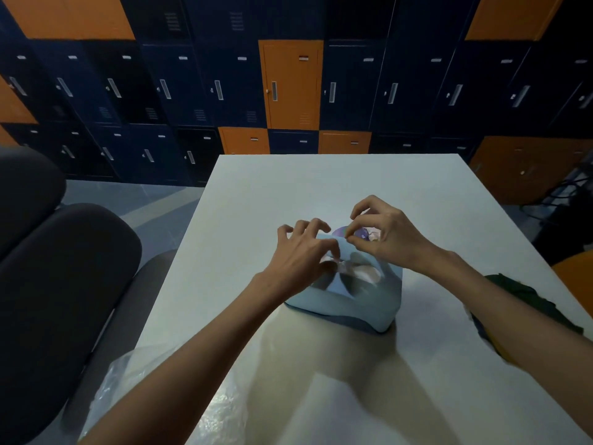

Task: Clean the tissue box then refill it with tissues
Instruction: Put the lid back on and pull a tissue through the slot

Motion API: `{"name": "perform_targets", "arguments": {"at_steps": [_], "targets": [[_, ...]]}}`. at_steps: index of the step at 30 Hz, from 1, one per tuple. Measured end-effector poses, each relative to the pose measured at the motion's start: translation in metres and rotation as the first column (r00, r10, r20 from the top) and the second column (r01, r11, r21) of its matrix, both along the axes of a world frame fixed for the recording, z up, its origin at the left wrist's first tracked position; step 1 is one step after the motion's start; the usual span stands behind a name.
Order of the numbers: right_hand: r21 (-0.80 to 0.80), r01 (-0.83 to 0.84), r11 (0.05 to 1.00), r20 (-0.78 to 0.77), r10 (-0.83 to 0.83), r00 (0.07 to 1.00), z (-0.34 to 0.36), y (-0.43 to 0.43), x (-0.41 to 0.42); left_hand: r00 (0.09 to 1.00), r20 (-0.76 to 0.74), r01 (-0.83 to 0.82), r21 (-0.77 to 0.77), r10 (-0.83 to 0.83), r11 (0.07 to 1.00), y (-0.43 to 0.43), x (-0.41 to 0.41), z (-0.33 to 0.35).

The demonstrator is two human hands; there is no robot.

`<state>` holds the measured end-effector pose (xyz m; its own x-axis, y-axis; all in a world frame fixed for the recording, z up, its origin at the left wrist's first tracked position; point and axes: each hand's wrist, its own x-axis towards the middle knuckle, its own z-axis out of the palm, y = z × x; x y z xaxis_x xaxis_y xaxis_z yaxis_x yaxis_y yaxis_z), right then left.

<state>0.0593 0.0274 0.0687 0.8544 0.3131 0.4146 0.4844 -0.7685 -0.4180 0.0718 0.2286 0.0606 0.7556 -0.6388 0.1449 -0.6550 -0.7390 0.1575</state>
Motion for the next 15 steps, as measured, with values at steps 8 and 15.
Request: {"name": "perform_targets", "arguments": {"at_steps": [8,15], "targets": [[0.058,0.080,0.995,-0.032,-0.079,0.996,-0.008,-0.003,-0.020,0.998,0.036,0.058,0.046,-0.060,0.997,-0.001,0.013,-0.008],[-0.017,0.273,0.962,-0.205,-0.271,0.941,-0.021,0.023,-0.038,0.983,-0.182,-0.008,-0.074,-0.006,0.997,-0.003,0.017,-0.006]]}}
